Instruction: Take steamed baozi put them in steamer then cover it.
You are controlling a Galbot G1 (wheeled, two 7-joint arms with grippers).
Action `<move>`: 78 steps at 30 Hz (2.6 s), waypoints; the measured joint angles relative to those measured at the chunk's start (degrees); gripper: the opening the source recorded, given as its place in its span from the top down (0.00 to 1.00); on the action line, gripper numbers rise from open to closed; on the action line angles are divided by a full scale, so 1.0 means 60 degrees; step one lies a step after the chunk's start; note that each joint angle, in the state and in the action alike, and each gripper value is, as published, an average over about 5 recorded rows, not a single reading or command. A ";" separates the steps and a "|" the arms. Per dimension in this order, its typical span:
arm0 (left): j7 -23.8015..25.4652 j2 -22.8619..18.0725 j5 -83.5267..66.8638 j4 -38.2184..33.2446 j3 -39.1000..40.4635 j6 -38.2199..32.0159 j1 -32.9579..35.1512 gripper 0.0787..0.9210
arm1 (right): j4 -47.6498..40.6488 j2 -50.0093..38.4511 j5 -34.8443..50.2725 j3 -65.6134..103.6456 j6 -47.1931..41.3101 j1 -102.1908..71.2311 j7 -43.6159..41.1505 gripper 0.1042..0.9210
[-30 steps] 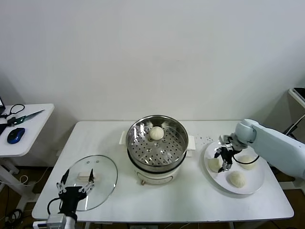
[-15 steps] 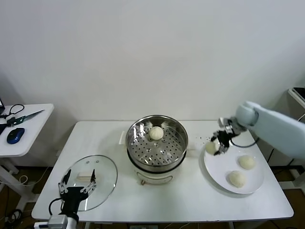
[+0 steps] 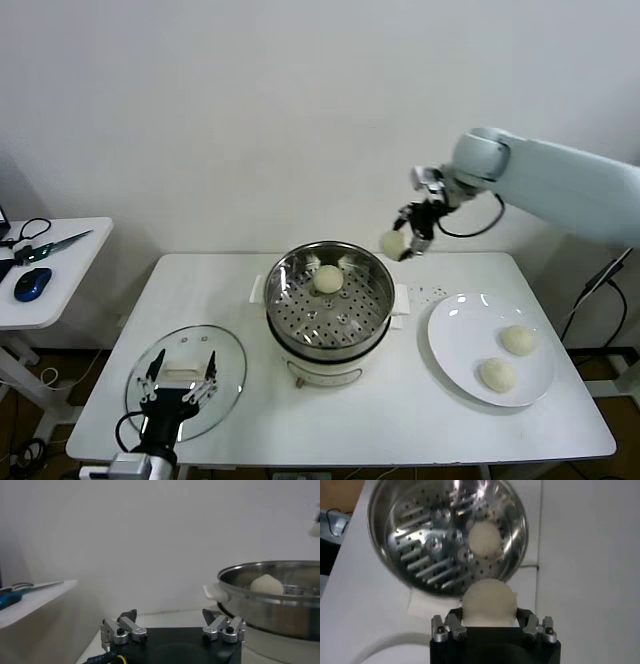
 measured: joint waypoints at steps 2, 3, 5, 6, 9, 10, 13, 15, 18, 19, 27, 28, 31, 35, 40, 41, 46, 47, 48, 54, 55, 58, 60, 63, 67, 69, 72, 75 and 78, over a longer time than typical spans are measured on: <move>0.0011 0.0019 -0.0001 -0.0027 -0.0004 -0.0038 0.0048 0.12 | 0.0030 0.0370 0.0251 -0.0144 -0.0109 0.0088 0.0122 0.28; 0.0015 0.0029 0.0001 -0.0037 -0.0007 -0.0057 0.0068 0.12 | 0.0039 0.0556 0.0365 -0.0213 -0.0162 0.0113 0.0188 0.28; 0.0020 0.0051 0.0007 -0.0047 -0.0019 -0.0092 0.0095 0.12 | 0.0044 0.0912 0.0556 -0.0337 -0.0257 0.0135 0.0319 0.28; 0.0021 0.0060 0.0011 -0.0049 -0.0027 -0.0107 0.0102 0.12 | 0.0039 0.1086 0.0634 -0.0393 -0.0302 0.0135 0.0383 0.28; 0.0019 0.0080 0.0027 -0.0038 -0.0059 -0.0148 0.0100 0.12 | -0.0004 0.1573 0.0808 -0.0546 -0.0418 0.0080 0.0557 0.28; 0.0018 0.0086 0.0032 -0.0028 -0.0072 -0.0158 0.0096 0.12 | -0.0027 0.1728 0.0851 -0.0592 -0.0448 0.0042 0.0609 0.28; 0.0013 0.0107 0.0039 0.0018 -0.0106 -0.0185 0.0083 0.12 | -0.0111 0.2158 0.0936 -0.0701 -0.0520 -0.0117 0.0739 0.28; 0.0012 0.0118 0.0048 0.0049 -0.0120 -0.0198 0.0071 0.12 | -0.0169 0.2419 0.0964 -0.0761 -0.0562 -0.0256 0.0814 0.28; 0.0009 0.0124 0.0059 0.0089 -0.0142 -0.0210 0.0045 0.12 | -0.0236 0.2752 0.0977 -0.0844 -0.0606 -0.0497 0.0897 0.28; 0.0007 0.0128 0.0058 0.0098 -0.0149 -0.0213 0.0042 0.12 | -0.0254 0.2841 0.0976 -0.0867 -0.0616 -0.0581 0.0919 0.28; -0.0007 0.0194 -0.0060 0.0118 -0.0223 -0.0239 0.0141 0.12 | -0.0467 0.3267 0.0848 -0.0977 -0.0650 -0.1221 0.1043 0.27; -0.0008 0.0203 -0.0069 0.0124 -0.0234 -0.0240 0.0140 0.12 | -0.0496 0.3310 0.0829 -0.0978 -0.0651 -0.1281 0.1051 0.27; -0.0008 0.0218 -0.0087 0.0151 -0.0250 -0.0240 0.0121 0.12 | -0.0579 0.3431 0.0783 -0.0971 -0.0655 -0.1425 0.1071 0.26; -0.0009 0.0220 -0.0102 0.0181 -0.0251 -0.0240 0.0102 0.12 | -0.0648 0.3526 0.0733 -0.0932 -0.0679 -0.1537 0.1085 0.20; -0.0013 0.0227 -0.0111 0.0211 -0.0272 -0.0241 0.0103 0.12 | -0.0604 0.3506 0.0628 -0.0880 -0.0714 -0.1562 0.1075 0.13; -0.0014 0.0229 -0.0113 0.0215 -0.0277 -0.0242 0.0104 0.12 | -0.0579 0.3486 0.0600 -0.0869 -0.0713 -0.1554 0.1061 0.12; -0.0021 0.0230 -0.0119 0.0221 -0.0293 -0.0246 0.0133 0.12 | -0.0380 0.3268 0.0468 -0.0844 -0.0629 -0.1353 0.0893 0.12; -0.0023 0.0230 -0.0120 0.0220 -0.0299 -0.0247 0.0141 0.12 | -0.0323 0.3194 0.0448 -0.0846 -0.0592 -0.1272 0.0839 0.12; -0.0025 0.0230 -0.0121 0.0220 -0.0306 -0.0249 0.0148 0.12 | -0.0258 0.3104 0.0429 -0.0853 -0.0547 -0.1174 0.0773 0.12; -0.0030 0.0212 -0.0124 0.0210 -0.0343 -0.0249 0.0167 0.12 | 0.0234 0.2219 0.0366 -0.1016 -0.0177 -0.0411 0.0330 0.12; -0.0030 0.0207 -0.0123 0.0214 -0.0346 -0.0245 0.0162 0.12 | 0.0339 0.2012 0.0348 -0.1048 -0.0112 -0.0273 0.0261 0.12; -0.0030 0.0196 -0.0113 0.0239 -0.0350 -0.0225 0.0129 0.12 | 0.0683 0.1322 0.0250 -0.1119 0.0055 0.0086 0.0088 0.12; -0.0030 0.0192 -0.0094 0.0260 -0.0350 -0.0204 0.0097 0.12 | 0.0929 0.0815 0.0153 -0.1142 0.0146 0.0256 -0.0001 0.12; -0.0030 0.0179 -0.0055 0.0279 -0.0354 -0.0172 0.0058 0.12 | 0.1289 -0.0018 -0.0065 -0.1161 0.0279 0.0419 -0.0127 0.12; -0.0034 0.0148 0.0015 0.0304 -0.0349 -0.0152 0.0089 0.12 | 0.1707 -0.1208 -0.0576 -0.1141 0.0492 0.0453 -0.0302 0.12; -0.0037 0.0117 0.0060 0.0320 -0.0322 -0.0151 0.0122 0.12 | 0.1846 -0.1780 -0.0914 -0.1083 0.0582 0.0359 -0.0369 0.12; -0.0028 0.0073 0.0135 0.0331 -0.0271 -0.0133 0.0170 0.12 | 0.1956 -0.2572 -0.1471 -0.0903 0.0706 0.0027 -0.0439 0.12; -0.0012 0.0032 0.0215 0.0321 -0.0251 -0.0120 0.0226 0.12 | 0.2001 -0.3289 -0.2075 -0.0603 0.0851 -0.0529 -0.0507 0.12; -0.0016 -0.0015 0.0291 0.0319 -0.0279 -0.0130 0.0282 0.12 | 0.2016 -0.3916 -0.2690 -0.0188 0.0985 -0.1247 -0.0566 0.12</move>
